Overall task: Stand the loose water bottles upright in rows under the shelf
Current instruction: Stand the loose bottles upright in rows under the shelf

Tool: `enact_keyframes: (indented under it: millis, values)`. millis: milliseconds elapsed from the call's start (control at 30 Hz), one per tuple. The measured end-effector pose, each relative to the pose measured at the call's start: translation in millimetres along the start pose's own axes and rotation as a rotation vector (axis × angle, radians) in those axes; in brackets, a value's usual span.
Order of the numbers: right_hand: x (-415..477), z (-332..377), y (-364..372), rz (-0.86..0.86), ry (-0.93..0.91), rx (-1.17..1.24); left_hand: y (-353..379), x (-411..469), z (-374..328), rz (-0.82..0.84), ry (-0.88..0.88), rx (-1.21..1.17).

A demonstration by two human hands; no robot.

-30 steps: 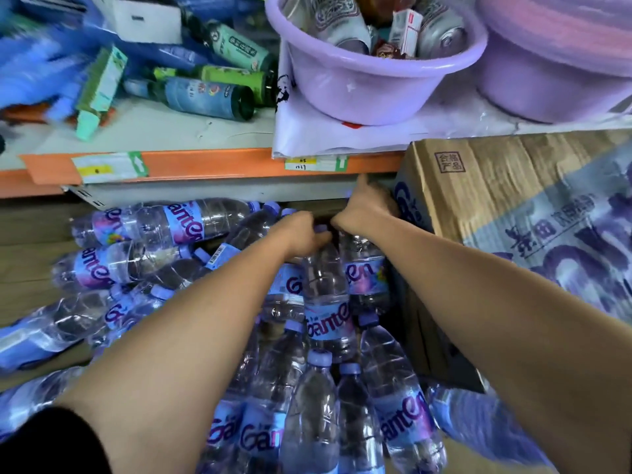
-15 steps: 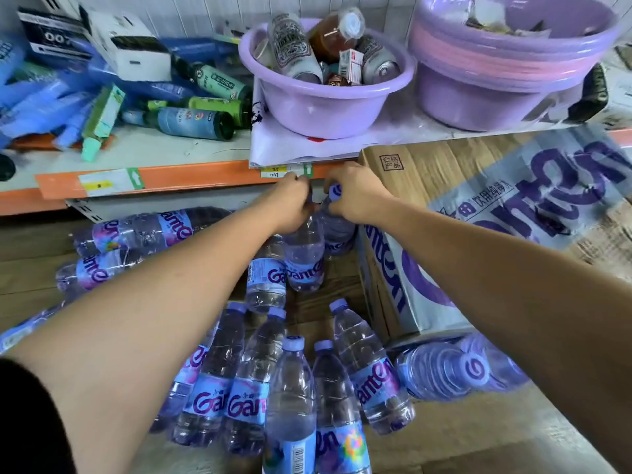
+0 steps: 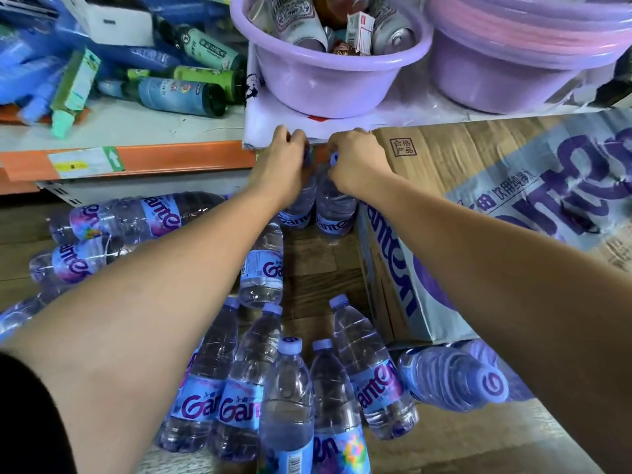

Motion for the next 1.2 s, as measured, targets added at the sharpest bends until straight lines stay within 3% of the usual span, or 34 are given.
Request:
enact_keyframes:
  millis: [467,767,900,1200]
  values:
    - [1,3,4,-0.048,-0.066,-0.096,1,-5,10,-0.056,0.081,-0.08]
    - [0,5,6,-0.085,-0.133,-0.216,-3,-2,11,-0.05,0.035,-0.155]
    - [-7,9,5,-0.11,-0.181,-0.307,-7,-6,14,-0.053,0.056,-0.057]
    - [-14,7,3,-0.125,-0.186,-0.255,-8,-6,9,-0.093,0.073,-0.021]
Point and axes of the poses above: each hand's wrist, its own x-axis towards the middle knuckle, its own y-axis out of the palm, z = x × y, the point moved 8 cm from there along x, towards the middle knuckle, and after that the axes turned 8 degrees about y, right-handed, at the moved point
